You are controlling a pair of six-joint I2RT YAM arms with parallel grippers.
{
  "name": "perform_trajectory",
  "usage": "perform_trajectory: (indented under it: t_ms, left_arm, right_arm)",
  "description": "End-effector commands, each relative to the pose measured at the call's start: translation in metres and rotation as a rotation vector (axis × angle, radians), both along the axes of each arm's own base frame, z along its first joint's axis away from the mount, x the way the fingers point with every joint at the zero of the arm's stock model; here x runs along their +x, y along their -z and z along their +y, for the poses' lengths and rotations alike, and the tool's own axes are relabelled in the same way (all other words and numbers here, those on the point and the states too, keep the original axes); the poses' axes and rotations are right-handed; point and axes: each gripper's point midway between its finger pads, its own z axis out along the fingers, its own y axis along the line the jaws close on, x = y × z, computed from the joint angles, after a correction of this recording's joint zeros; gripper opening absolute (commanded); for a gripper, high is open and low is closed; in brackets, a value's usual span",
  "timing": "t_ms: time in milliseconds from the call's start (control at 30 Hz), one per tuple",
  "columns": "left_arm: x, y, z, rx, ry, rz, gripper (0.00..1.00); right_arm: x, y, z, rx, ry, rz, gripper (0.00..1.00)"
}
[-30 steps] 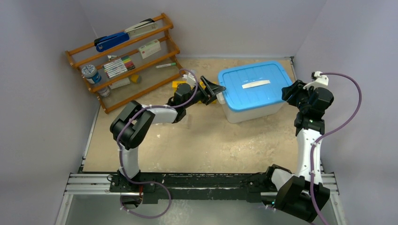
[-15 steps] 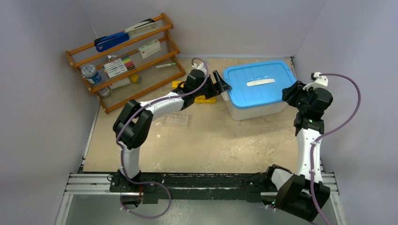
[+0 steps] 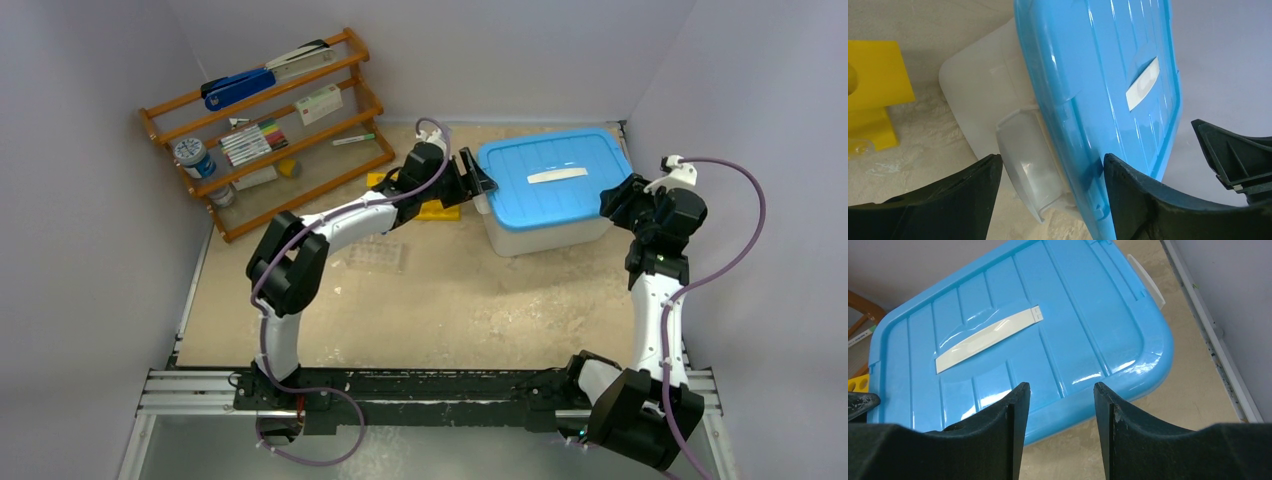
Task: Organize the chemistry lab equipment
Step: Close the lid of the storage box.
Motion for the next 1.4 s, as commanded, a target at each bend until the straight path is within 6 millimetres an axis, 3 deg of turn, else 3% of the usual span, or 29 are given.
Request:
perform_trajectory:
  t_ms: [0, 200, 367, 600, 700, 967, 1367]
  left_arm:
    - [-0.005, -0.024, -0.015, -0.097, 0.03, -0.038, 0.75]
    - [-0.017, -0.031, -0.027, -0.315, 0.069, 0.011, 0.75]
    - [-0.02, -0.039, -0.03, -0.417, 0.084, 0.019, 0.59]
    - [-0.015, -0.03, -0.016, -0.263, 0.039, 0.006, 0.28]
    - [-0.01, -0.024, -0.004, -0.105, 0.008, -0.013, 0.22]
    - [-0.002, -0.027, -0.003, 0.071, 0.039, -0.055, 0.24]
    - [0.0, -0.046, -0.024, 0.109, 0.079, -0.084, 0.42]
  right_arm:
    - [0.005, -0.014, -0.001, -0.033, -0.01, -0.051, 0.53]
    - [0.005, -0.011, 0.0, -0.036, -0.014, -0.044, 0.53]
    - [0.003, -0.013, 0.0, -0.035, -0.013, -0.048, 0.53]
    - [0.003, -0.012, 0.0, -0.036, -0.013, -0.044, 0.53]
    - [0.002, -0.013, 0.0, -0.035, -0.012, -0.045, 0.53]
    - [0.004, -0.015, 0.0, -0.037, -0.01, -0.057, 0.53]
    - [0.006, -0.007, -0.001, -0.031, -0.011, -0.053, 0.53]
